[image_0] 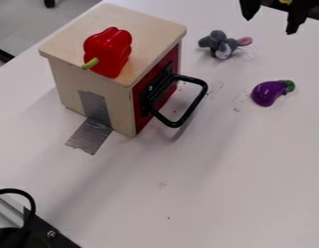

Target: Open the drawer

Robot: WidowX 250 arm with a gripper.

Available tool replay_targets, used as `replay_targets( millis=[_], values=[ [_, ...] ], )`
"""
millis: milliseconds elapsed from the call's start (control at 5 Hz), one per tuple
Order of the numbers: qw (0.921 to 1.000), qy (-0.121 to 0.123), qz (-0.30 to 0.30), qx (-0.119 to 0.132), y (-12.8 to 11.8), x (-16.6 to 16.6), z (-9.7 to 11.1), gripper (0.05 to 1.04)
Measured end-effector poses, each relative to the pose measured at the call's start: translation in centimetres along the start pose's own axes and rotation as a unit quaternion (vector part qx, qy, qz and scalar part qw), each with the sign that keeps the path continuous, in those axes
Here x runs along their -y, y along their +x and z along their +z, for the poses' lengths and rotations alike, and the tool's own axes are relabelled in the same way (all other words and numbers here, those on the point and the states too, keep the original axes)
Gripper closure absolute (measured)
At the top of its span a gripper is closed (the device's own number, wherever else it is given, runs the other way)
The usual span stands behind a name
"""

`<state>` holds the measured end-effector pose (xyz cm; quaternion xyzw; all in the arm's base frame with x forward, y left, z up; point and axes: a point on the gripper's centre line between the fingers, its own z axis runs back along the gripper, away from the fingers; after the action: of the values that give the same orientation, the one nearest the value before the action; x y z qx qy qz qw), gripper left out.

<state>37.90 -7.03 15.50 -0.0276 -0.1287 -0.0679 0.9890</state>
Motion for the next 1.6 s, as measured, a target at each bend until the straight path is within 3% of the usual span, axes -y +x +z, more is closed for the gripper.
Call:
replay_targets(
  millis=[200,400,600,800,1000,1400,1600],
  values=[
    [0.9998,0.001,0.001,-0.021,-0.6,-0.1,-1.4,0.083],
    [0.9987,0.000,0.003,-0.051,-3.6,-0.2,-3.1,0.083],
    [0.9987,-0.002,0.007,-0.050,-6.1,-0.6,-3.3,0.083],
    [0.9970,0.015,0.001,-0.075,-9.3,-1.4,-5.4,0.083],
    [0.9957,0.044,-0.012,-0.081,-10.9,-2.4,-7.2,0.083],
    [0.9901,0.092,-0.029,-0.102,-11.2,-3.6,-9.4,0.083],
    [0.9880,0.095,-0.029,-0.118,-11.2,-3.8,-11.0,0.133]
  ],
)
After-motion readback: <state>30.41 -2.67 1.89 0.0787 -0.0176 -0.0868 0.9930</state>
